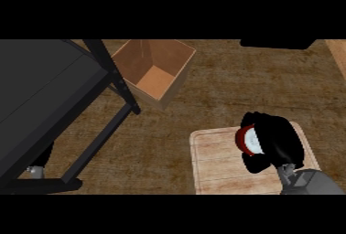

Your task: Pick the can from the cutting board and place it in the cardboard box

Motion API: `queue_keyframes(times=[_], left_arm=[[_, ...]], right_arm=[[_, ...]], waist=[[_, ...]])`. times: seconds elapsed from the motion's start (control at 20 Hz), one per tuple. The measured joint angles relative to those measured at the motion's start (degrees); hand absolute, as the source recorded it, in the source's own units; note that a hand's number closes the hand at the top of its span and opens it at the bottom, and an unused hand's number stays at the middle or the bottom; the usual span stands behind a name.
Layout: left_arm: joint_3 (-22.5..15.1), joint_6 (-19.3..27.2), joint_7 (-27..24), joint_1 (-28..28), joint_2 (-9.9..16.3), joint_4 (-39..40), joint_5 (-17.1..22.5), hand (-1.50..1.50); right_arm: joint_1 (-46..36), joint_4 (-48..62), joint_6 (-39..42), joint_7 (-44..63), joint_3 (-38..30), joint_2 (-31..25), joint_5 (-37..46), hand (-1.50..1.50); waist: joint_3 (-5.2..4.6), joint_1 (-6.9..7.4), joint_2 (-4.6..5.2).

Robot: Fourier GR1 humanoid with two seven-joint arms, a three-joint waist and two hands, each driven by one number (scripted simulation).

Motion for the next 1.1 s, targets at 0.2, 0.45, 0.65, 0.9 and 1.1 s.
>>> queue_keyframes(times=[0.2,0.45,0.65,0.9,1.1], left_arm=[[-0.2,-0.7,0.0,-0.6,-0.2,0.4,-0.1,0.0],[0.2,-0.5,0.1,0.2,-0.1,0.3,-0.3,0.0],[0.8,-0.4,0.2,1.0,0.1,0.1,-0.2,0.0],[1.2,-0.4,0.1,1.6,0.0,0.0,-0.3,0.0],[1.8,0.1,0.6,2.3,0.0,-0.6,-0.9,0.0]], right_arm=[[-8.8,9.4,0.4,-13.4,-3.7,-4.1,-2.8,1.5],[-18.4,22.4,-2.3,-27.3,-8.3,-4.6,-5.2,1.5],[-23.2,25.8,-3.0,-36.3,-12.9,-2.2,-11.7,1.5],[-29.7,28.9,-0.8,-43.8,-17.4,2.2,-19.9,1.5],[-34.1,30.0,1.1,-45.4,-18.5,6.0,-22.9,1.5]], waist=[[0.0,0.52,0.03],[0.07,-0.33,-0.42],[0.07,-1.1,-0.73],[0.1,-1.65,-1.01],[-0.02,-2.29,-1.2]])
